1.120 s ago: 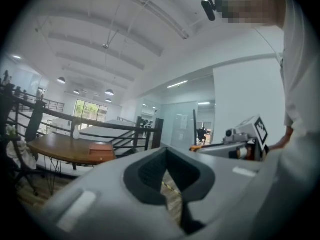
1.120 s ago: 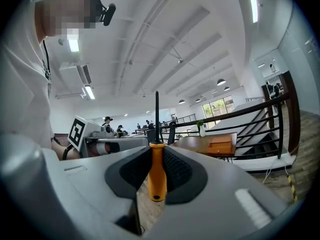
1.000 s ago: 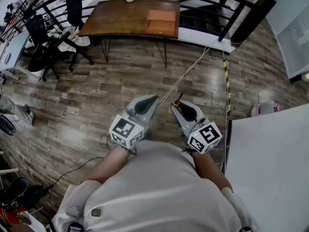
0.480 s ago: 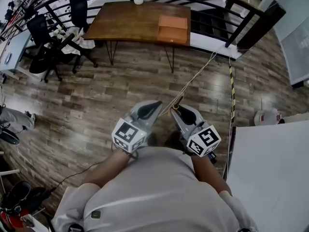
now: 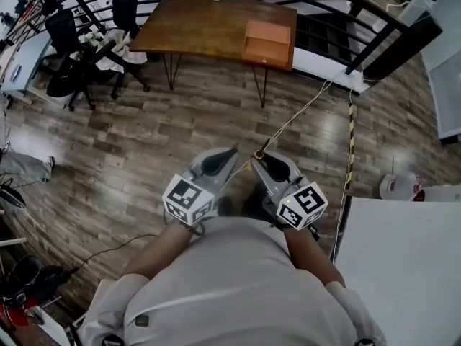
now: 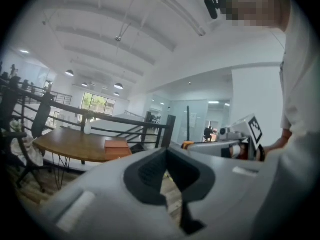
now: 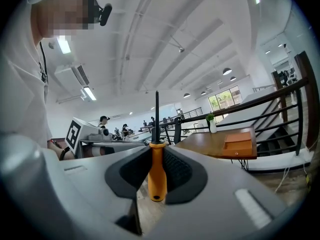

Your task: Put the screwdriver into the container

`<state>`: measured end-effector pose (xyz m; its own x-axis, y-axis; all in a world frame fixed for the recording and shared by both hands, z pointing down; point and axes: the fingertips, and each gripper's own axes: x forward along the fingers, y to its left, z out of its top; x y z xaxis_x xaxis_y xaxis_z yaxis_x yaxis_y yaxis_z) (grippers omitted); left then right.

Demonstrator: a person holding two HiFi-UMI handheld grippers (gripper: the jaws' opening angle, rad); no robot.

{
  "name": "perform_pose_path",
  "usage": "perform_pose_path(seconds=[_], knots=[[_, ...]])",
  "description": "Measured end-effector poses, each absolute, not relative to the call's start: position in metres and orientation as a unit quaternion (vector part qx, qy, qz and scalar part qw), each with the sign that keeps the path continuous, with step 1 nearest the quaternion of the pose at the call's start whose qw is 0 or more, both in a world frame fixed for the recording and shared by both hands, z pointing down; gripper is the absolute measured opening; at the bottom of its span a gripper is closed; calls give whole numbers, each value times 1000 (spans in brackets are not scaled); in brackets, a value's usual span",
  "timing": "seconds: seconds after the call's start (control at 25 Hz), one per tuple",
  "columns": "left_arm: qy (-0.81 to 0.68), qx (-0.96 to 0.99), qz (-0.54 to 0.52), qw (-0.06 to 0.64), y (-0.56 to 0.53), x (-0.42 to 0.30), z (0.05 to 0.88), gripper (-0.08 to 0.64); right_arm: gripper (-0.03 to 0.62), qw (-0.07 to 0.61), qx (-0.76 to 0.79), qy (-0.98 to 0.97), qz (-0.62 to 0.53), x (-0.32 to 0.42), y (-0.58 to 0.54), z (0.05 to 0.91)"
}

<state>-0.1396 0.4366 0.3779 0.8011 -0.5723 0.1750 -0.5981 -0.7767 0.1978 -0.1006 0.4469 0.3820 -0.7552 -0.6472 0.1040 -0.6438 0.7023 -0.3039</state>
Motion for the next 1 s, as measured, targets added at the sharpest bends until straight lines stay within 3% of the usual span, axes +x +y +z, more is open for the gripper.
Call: perform_pose_path(seconds=[0.4,0.72,1.0], knots=[[-331,934,60,121,371,-93,383,3,78,6,-351,919,-178,-32,393,389],[-328,939,59,89,319,3,367,3,78,17,-360,918,-166,72,344,378],[-348,930,62,101,292,43,369,2,78,15,-336,926,-173,104,324,377]])
